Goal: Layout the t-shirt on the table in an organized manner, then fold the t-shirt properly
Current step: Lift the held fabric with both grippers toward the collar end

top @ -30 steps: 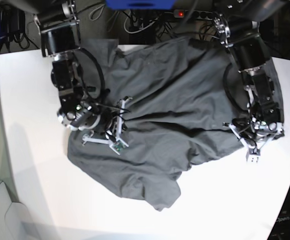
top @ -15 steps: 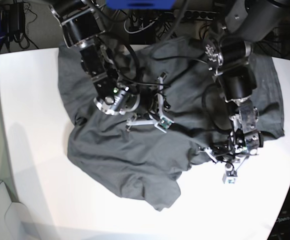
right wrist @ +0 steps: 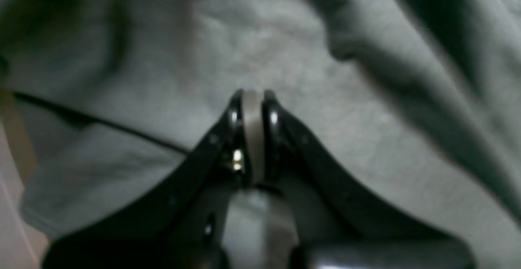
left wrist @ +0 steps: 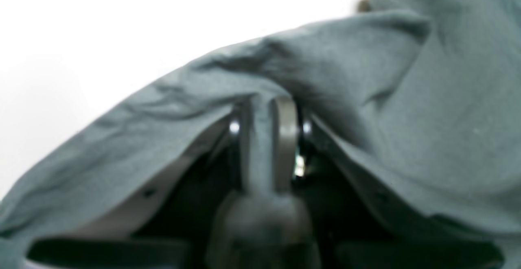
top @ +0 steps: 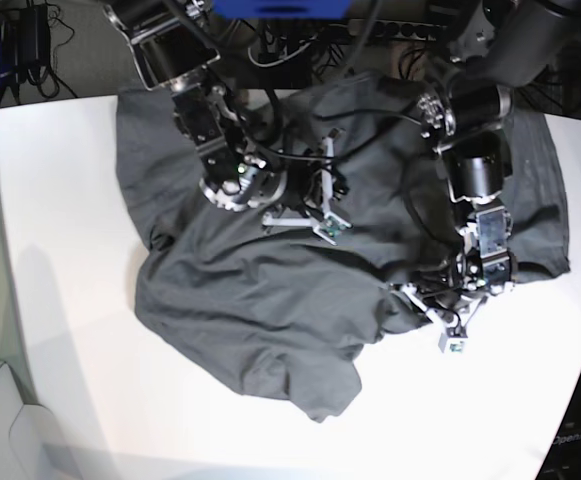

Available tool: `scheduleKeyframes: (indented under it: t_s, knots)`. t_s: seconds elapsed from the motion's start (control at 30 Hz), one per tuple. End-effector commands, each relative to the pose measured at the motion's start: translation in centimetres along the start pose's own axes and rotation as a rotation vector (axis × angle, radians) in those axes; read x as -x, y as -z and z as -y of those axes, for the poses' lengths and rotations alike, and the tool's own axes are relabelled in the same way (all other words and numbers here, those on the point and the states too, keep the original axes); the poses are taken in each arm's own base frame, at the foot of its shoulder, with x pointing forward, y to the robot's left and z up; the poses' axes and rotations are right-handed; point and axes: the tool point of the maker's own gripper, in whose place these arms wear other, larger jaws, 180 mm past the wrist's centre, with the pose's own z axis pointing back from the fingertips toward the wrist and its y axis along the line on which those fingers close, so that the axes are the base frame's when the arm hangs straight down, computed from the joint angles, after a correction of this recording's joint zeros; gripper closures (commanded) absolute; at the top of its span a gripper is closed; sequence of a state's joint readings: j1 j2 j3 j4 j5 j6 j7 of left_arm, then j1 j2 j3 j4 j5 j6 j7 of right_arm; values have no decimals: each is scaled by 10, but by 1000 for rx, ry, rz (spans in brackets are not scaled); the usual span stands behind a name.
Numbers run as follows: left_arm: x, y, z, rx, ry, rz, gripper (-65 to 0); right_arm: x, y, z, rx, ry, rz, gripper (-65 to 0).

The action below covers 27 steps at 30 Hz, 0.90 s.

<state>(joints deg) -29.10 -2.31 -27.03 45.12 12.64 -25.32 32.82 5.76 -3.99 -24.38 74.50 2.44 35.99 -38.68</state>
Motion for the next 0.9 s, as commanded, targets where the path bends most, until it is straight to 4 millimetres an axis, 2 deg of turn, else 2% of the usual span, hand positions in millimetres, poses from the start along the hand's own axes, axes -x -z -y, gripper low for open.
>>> scheduleKeyframes:
  t_s: [0.0, 0.1, 0.17, 0.27, 0.37, 0.47, 0.57, 0.67, 0.87]
  knots:
    - [-21, -4, -9, -18, 7, 45, -107, -3, 0, -6, -13, 0, 8, 0]
    - [-23, -7, -20, -35, 11, 53, -107, 19, 1, -17, -32, 20, -23, 0]
    - [-26, -8, -22, -40, 13, 57, -107, 25, 3, -29, -56, 11, -38, 0]
    - [-36, -9, -23, -41, 15, 74, -107, 42, 3, -40, -81, -8, -74, 0]
    - [-52, -12, -24, -45, 23, 96, -107, 49, 5, -53, -107, -26, -92, 0]
    - [-59, -13, -26, -48, 28, 106, -107, 54, -3, -50, -94, -46, -93, 0]
    - [-61, -14, -26, -48, 27, 110, -107, 42, -10, -49, -79, -68, -60, 0]
    - [-73, -15, -23, -45, 30, 128, -107, 42, -14, -40, -59, -80, -62, 0]
    - [-78, -19, -27, -55, 34, 131, -107, 22, -20, -26, -25, -117, -26, 0]
